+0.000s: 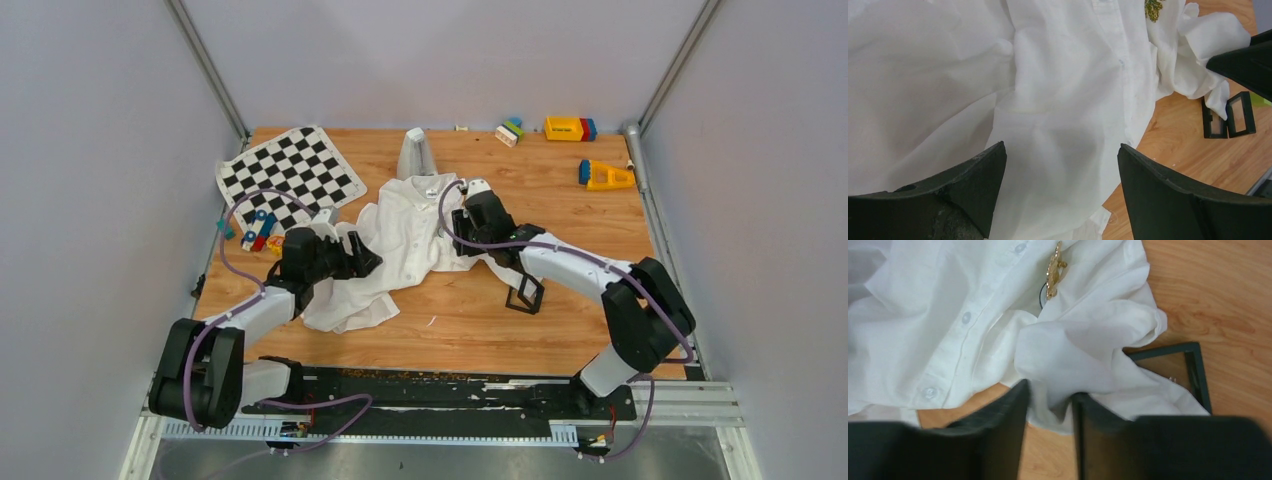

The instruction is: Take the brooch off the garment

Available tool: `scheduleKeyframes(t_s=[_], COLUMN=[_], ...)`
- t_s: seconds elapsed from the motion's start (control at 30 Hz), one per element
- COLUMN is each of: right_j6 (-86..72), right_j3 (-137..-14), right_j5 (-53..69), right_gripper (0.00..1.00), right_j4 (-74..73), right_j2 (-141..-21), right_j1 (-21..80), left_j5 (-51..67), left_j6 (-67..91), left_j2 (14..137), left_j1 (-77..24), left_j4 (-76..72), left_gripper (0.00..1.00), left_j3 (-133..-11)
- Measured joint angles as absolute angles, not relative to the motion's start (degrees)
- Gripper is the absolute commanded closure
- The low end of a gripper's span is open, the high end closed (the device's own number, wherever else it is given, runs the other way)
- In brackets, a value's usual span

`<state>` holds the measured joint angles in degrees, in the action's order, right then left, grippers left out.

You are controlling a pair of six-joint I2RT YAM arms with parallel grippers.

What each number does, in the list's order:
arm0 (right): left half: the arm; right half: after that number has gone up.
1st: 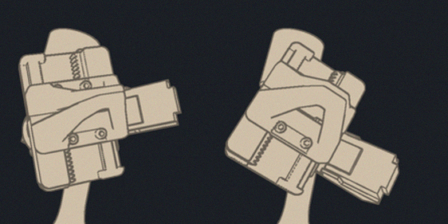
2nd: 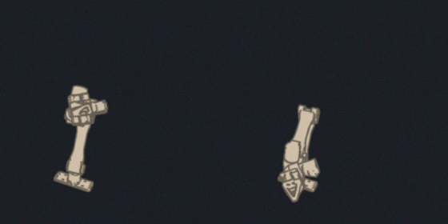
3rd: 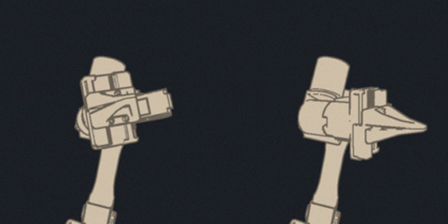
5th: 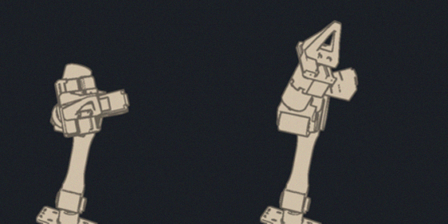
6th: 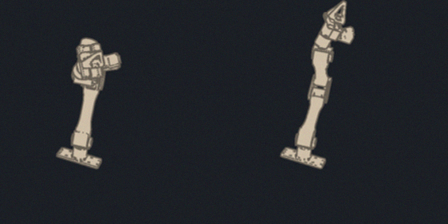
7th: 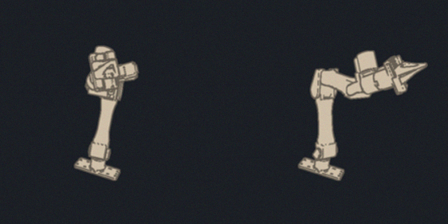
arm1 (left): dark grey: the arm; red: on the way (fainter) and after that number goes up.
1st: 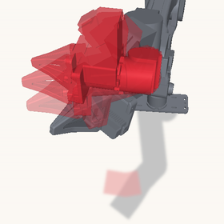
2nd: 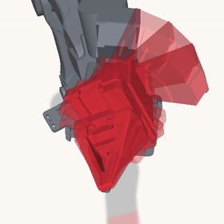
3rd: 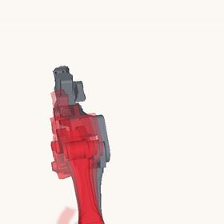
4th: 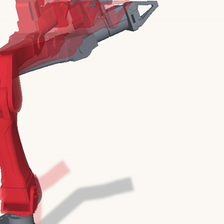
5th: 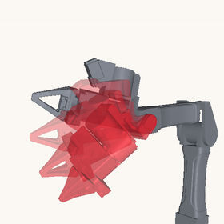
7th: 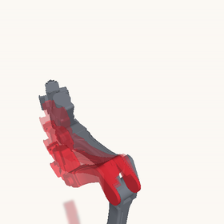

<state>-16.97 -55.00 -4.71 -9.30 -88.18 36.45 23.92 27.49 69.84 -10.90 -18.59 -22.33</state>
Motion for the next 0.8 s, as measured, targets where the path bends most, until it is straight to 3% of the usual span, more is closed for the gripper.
scheduleKeyframes(t_s=[0.07, 0.1, 0.27, 0.43, 0.53, 0.8], right_j6=[-16.47, -16.4, -15.92, -16.27, -17.58, -22.09], right_j3=[-57.69, -58.26, -55.29, -50.98, -50.11, -47.92], right_j5=[-6.98, -8.21, -11.94, -8.93, -6.42, -2.55], right_gripper=[0.97, 1.0, 1.0, 1.0, 0.94, 0.98], right_j4=[-11.22, -11.73, -12.53, -13.08, -12.99, -18.09], right_j2=[-91.02, -91.81, -87.94, -74.67, -66.17, -57.54], right_j1=[37.71, 38.22, 40.51, 41.23, 41.23, 41.23], left_j5=[23.07, 22.48, 19.31, 16.53, 15.97, 16.27], left_j6=[26.61, 26.26, 24.88, 23.42, 22.79, 21.06], left_j2=[69.76, 69.6, 68.14, 68.12, 68.55, 81.19], left_j1=[-11.9, -12.43, -13.54, -13.52, -13.54, -15.35], left_j4=[-17.3, -16.71, -11.94, -5.48, -3.88, -1.63], left_gripper=[0.12, 0.12, 0.11, 0.09, 0.11, 0.14], left_j3=[-22.81, -23.09, -26.04, -34.7, -39.11, -50.33])
